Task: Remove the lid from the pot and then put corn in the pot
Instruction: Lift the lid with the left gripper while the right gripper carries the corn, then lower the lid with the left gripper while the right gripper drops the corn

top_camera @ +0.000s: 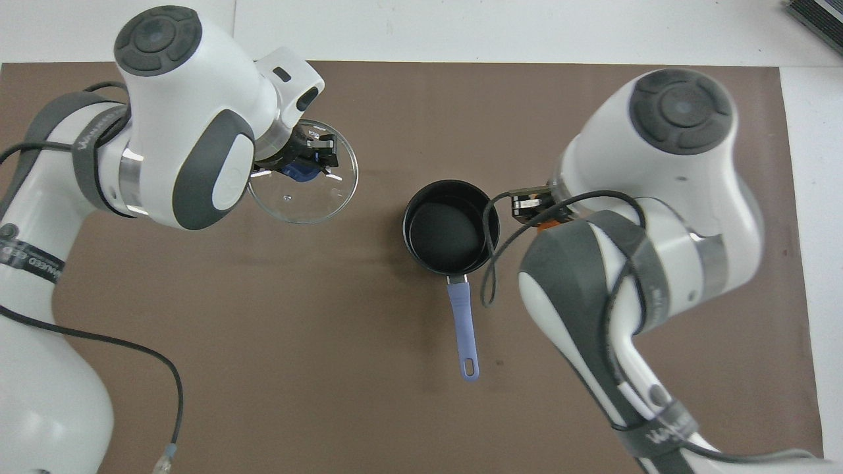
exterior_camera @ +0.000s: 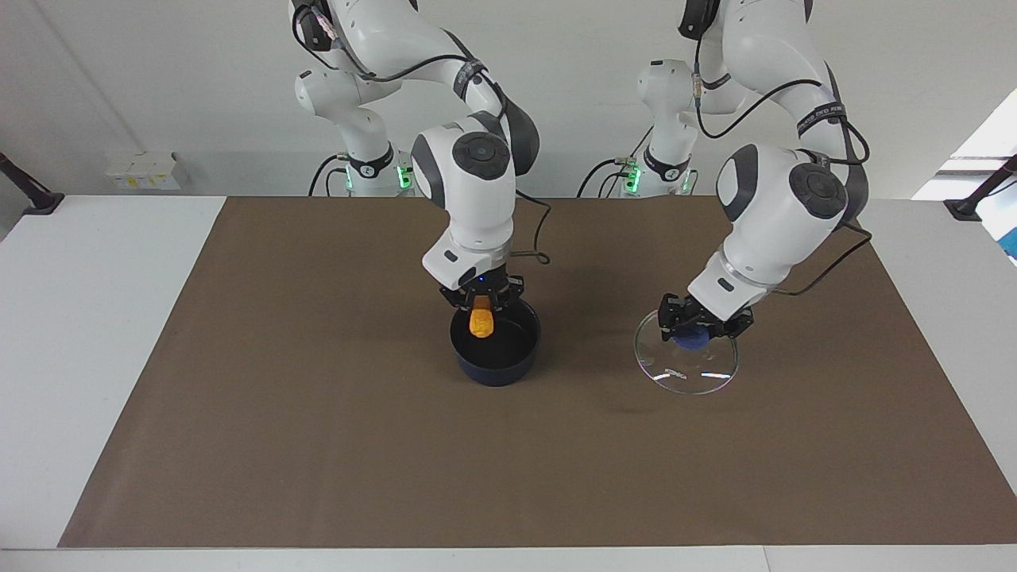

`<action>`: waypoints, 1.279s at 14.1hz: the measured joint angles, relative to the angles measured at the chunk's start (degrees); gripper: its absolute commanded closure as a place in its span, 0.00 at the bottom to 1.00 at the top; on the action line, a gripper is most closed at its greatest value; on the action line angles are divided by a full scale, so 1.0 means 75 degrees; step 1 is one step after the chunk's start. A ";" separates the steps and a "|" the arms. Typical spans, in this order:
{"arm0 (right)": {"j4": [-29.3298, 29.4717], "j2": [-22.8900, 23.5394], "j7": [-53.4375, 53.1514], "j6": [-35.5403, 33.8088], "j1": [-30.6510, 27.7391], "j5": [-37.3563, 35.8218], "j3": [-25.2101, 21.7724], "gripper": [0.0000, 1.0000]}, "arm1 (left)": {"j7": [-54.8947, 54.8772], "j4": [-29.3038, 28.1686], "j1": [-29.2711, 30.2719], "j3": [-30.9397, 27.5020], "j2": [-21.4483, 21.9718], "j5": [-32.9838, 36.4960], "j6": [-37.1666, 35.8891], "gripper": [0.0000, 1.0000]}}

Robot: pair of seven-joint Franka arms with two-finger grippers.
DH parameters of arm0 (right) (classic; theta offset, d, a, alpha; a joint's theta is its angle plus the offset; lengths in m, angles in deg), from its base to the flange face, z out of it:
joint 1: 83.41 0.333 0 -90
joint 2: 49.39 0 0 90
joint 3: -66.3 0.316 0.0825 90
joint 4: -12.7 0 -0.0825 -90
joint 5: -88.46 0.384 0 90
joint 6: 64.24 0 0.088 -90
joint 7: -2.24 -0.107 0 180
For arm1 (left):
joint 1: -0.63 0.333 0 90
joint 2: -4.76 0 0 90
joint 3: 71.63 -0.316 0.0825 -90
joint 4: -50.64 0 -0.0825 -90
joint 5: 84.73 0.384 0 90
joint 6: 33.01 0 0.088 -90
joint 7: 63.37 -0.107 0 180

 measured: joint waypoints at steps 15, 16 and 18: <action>-0.0123 0.0837 0.0530 0.0701 -0.0007 0.0006 0.0199 1.00 | -0.3211 -0.3404 0.2147 -0.0013 0.1654 -0.0516 0.0783 1.00; -0.0179 0.0835 0.0578 0.0761 -0.0011 0.0006 0.0199 1.00 | -0.3263 -0.3667 0.2232 -0.0015 0.1780 -0.0545 0.0841 1.00; -0.0344 0.0834 0.0612 0.0956 -0.0008 0.0007 0.0199 0.81 | -0.3478 -0.4123 0.2443 -0.0014 0.1989 -0.0599 0.0961 1.00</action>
